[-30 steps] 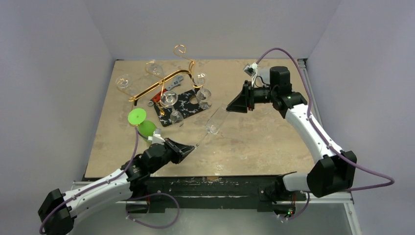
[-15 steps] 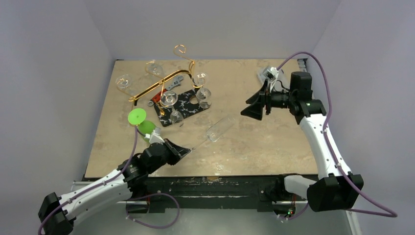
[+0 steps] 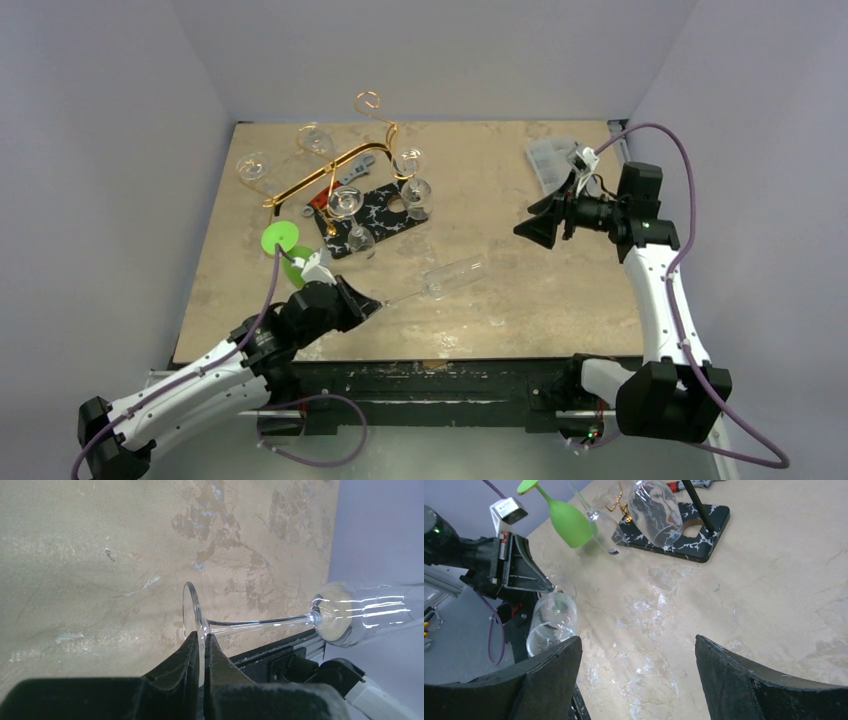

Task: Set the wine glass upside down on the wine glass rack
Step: Turn the wine glass upside down at the wine rack.

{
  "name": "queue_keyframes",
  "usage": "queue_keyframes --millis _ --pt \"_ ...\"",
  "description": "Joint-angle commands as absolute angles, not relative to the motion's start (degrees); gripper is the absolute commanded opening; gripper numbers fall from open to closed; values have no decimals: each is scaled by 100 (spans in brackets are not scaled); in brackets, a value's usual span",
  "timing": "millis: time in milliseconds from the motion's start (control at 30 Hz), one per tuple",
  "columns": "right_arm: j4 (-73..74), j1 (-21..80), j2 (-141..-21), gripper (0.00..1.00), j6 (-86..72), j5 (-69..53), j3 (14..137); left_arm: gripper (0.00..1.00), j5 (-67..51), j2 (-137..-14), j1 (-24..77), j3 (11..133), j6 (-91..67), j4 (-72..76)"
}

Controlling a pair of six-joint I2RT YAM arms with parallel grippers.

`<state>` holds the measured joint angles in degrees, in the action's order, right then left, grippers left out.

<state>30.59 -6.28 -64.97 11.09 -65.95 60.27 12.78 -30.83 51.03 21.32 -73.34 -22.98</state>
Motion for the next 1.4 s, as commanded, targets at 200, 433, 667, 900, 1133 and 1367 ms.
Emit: queue_keyframes --millis 200,433,667,900,1133,1367 --pt "2522 -737 -6475 82 1077 -6948 5642 0 1066 -3643 5087 3344 -5434 -2434" --pt "2497 -742 -6446 82 1144 -6980 5523 0 896 -3839 5089 3882 -4201 -2695" --pt "2465 -739 -6447 82 1149 -7018 5476 0 701 -4017 5127 4347 -3304 -2734" --pt "2410 -751 -6434 82 1130 -7089 5441 0 697 -4293 5265 4864 -2495 -2853" --pt "2381 -773 -6435 83 1087 -7208 5432 0 1037 -4675 5636 5220 -1817 -2837" --pt "2373 -789 -6418 82 1066 -7299 5431 0 1928 -5220 6272 5644 -1110 -2924"
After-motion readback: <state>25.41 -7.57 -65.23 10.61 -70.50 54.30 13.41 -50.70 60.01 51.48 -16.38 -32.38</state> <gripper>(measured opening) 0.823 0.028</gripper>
